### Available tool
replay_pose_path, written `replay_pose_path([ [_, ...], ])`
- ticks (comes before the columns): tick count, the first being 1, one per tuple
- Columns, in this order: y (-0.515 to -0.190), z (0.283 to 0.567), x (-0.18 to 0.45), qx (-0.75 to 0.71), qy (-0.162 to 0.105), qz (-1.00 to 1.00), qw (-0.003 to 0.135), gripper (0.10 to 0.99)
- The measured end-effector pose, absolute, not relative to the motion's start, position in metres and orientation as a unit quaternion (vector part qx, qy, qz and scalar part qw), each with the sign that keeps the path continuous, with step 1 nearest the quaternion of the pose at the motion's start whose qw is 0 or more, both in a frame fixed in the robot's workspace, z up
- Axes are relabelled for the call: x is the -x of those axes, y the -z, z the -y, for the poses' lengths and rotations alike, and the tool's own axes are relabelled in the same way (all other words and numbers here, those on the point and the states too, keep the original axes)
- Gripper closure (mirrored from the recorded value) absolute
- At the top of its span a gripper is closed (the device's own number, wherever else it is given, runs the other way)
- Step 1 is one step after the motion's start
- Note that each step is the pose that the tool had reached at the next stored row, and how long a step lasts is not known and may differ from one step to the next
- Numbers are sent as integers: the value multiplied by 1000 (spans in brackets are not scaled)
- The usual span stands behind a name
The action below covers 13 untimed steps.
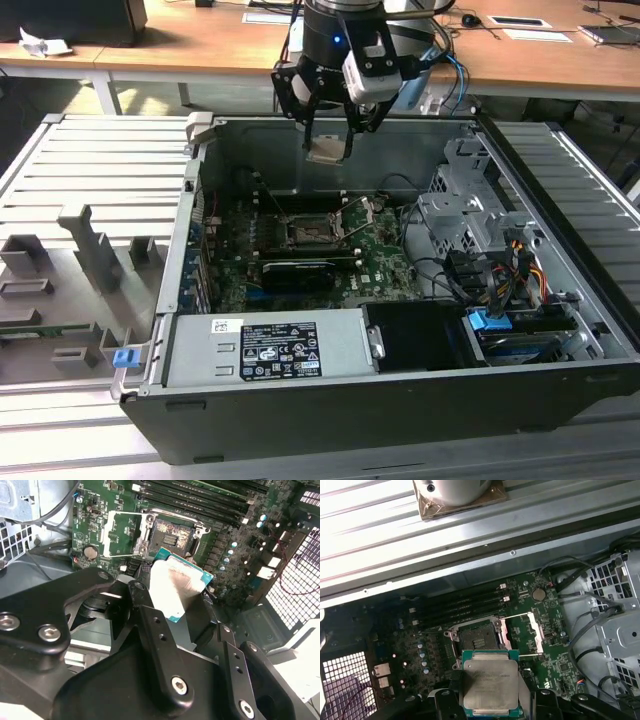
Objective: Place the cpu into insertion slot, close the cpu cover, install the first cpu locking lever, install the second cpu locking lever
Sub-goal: 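Place the cpu into insertion slot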
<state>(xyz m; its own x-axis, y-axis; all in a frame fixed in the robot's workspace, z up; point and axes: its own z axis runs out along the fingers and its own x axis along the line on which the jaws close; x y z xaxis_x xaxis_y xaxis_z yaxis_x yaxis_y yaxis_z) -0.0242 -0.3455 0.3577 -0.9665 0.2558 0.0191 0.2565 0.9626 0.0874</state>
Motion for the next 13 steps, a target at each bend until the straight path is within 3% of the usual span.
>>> replay_pose_path([
  [13,-356,346,24,135,43,990,3,561],
])
